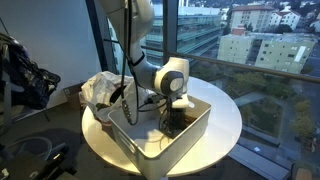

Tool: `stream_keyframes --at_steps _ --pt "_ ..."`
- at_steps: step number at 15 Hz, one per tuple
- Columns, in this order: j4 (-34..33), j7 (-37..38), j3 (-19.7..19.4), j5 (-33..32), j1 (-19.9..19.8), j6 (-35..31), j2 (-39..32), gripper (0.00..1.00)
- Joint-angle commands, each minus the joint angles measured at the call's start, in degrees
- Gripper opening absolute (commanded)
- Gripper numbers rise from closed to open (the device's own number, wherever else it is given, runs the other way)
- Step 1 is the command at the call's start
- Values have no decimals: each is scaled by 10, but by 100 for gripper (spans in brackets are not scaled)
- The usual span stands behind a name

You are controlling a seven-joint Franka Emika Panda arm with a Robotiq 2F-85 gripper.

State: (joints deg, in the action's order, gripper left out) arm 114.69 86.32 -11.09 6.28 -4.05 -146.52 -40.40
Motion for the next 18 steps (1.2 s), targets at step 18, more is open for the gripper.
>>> stream_keyframes --at_steps 18 --pt "195 49 -4 -227 79 121 406 6"
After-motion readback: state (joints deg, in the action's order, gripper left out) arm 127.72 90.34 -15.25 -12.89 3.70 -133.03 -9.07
